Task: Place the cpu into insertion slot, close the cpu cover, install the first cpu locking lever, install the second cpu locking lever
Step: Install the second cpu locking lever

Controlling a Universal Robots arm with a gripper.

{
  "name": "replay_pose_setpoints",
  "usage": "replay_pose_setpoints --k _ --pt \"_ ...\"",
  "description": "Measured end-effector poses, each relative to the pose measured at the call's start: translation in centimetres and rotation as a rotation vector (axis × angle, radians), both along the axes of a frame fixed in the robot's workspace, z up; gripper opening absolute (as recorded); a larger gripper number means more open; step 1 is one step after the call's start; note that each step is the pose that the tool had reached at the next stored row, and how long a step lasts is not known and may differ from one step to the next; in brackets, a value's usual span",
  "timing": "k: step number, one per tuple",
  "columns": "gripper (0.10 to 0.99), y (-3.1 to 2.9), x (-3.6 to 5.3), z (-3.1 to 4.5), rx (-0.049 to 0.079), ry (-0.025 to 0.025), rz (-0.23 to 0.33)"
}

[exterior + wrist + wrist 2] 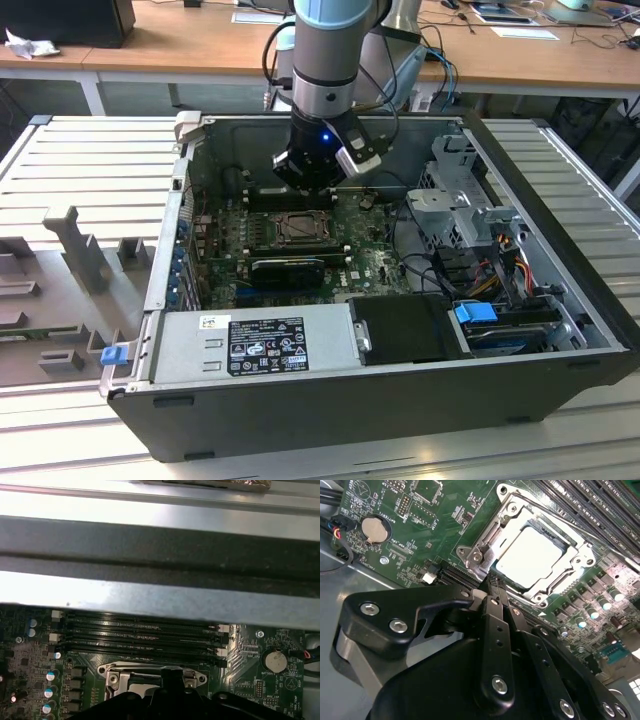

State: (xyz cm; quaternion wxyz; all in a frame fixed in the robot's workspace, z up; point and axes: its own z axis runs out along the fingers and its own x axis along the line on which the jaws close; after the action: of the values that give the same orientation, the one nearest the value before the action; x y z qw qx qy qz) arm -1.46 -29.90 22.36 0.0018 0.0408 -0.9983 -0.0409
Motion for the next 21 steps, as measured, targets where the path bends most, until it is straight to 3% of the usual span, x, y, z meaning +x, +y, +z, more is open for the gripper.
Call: replay_pose_setpoints --k 7,21 --pt "0.106 -0.02 0.00 0.66 0.000 0.0000 0.000" --pt "0.106 -0.87 0.00 0.65 0.000 -0.0001 0.000"
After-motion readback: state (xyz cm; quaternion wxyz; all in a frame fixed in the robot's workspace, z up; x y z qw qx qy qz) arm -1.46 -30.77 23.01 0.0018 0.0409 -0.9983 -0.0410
